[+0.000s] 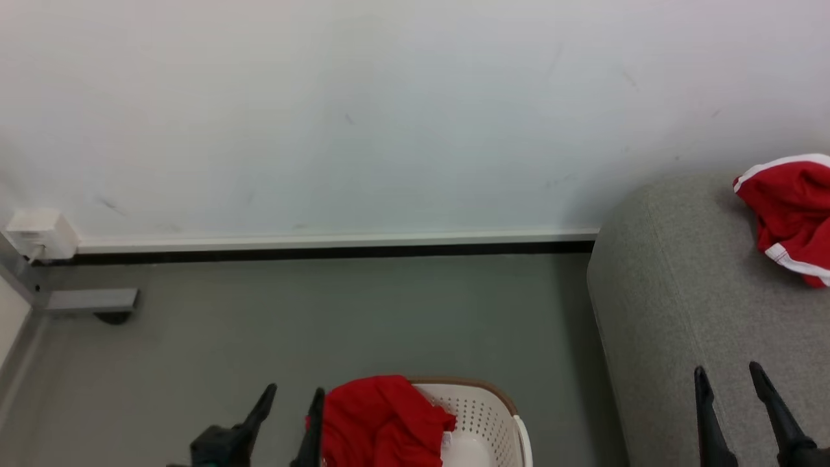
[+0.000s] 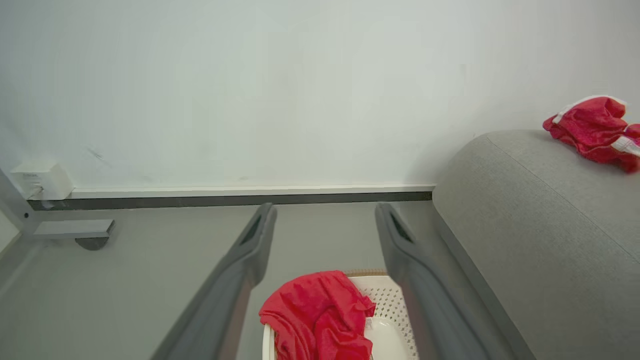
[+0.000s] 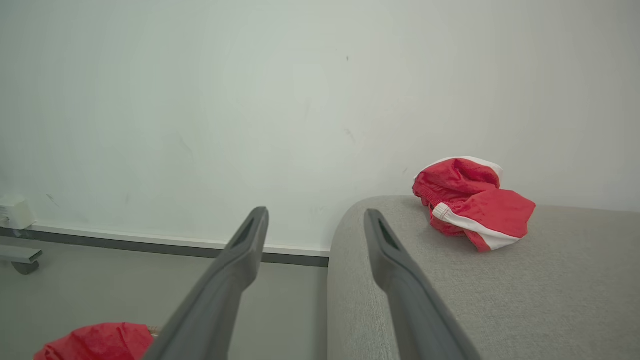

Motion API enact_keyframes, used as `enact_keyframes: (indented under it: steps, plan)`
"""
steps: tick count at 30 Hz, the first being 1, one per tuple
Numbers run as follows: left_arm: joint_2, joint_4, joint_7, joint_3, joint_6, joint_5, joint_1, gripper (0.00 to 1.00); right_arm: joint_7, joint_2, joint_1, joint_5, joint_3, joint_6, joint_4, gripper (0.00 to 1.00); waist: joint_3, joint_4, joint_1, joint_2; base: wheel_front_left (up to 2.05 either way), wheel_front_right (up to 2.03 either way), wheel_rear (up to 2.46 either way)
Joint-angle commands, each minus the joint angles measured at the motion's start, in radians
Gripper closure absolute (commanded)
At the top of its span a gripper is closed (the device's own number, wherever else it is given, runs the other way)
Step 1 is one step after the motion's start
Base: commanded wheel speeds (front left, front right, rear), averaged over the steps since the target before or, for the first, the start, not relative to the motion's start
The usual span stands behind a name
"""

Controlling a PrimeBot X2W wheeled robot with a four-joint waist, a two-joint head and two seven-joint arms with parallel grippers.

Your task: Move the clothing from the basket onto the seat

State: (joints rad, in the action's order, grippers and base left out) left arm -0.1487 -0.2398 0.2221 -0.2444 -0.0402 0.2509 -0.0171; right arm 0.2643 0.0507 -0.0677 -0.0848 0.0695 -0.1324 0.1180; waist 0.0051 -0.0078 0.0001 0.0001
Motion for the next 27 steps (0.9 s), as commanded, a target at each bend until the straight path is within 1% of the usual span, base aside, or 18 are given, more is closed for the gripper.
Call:
enact_keyframes:
  steps: [1,9,13,16,23,27]
  plan:
    - [0.002,-0.001,-0.008,-0.012,0.008,-0.013,-0.032,0.00,0.000,0.000,0.030,0.008,0.000,0.003,-0.015,0.00,0.053,-0.020,-0.0001,-0.0001,0.00,0.00,0.00]
    - [0.010,-0.058,-0.110,-0.091,0.050,-0.055,-0.186,0.00,0.000,-0.001,0.140,-0.018,-0.002,0.003,-0.084,0.00,0.252,-0.089,-0.0001,-0.0001,0.00,0.00,0.00]
    - [0.006,-0.107,-0.156,-0.136,0.075,-0.090,-0.272,0.00,0.000,-0.001,0.194,-0.041,-0.007,0.003,-0.106,0.00,0.351,-0.126,-0.0001,-0.0001,0.00,0.00,0.00]
    - [0.010,-0.164,-0.184,-0.165,0.089,-0.106,-0.329,0.00,0.000,-0.001,0.225,-0.055,-0.016,0.003,-0.108,0.00,0.405,-0.155,-0.0001,-0.0001,0.00,0.00,0.00]
    - [-0.008,-0.346,-0.273,-0.190,0.087,-0.149,-0.460,0.00,0.000,-0.001,0.284,-0.087,-0.032,0.003,-0.136,0.00,0.519,-0.222,-0.0001,-0.0001,0.00,0.00,0.00]
    - [-0.018,-0.449,-0.312,-0.183,0.078,-0.153,-0.530,0.00,0.000,-0.001,0.310,-0.110,-0.038,0.003,-0.150,0.00,0.590,-0.252,-0.0001,-0.0001,0.00,0.00,0.00]
